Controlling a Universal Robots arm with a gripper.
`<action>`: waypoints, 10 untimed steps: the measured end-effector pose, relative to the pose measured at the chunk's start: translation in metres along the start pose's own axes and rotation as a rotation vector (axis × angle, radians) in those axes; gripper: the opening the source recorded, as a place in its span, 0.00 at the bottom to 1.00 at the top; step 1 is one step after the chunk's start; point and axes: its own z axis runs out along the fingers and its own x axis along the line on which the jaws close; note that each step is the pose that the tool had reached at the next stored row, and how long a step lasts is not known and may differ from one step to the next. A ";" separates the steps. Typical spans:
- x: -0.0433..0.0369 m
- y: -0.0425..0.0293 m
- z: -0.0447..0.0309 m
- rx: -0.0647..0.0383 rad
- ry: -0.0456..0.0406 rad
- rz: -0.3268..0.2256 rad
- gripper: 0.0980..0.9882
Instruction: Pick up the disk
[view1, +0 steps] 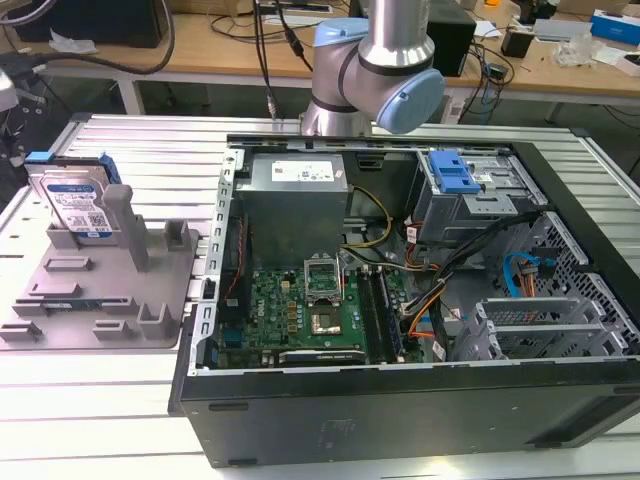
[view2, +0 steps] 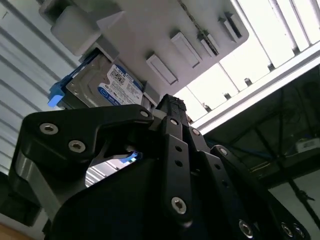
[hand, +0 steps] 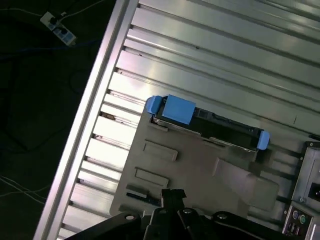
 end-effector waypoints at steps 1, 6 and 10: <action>0.0000 0.0000 0.0000 0.000 0.0009 -0.023 0.01; 0.0000 0.0000 0.0000 0.001 0.0052 -0.133 0.01; 0.0000 0.0000 0.0000 0.001 0.0091 -0.233 0.01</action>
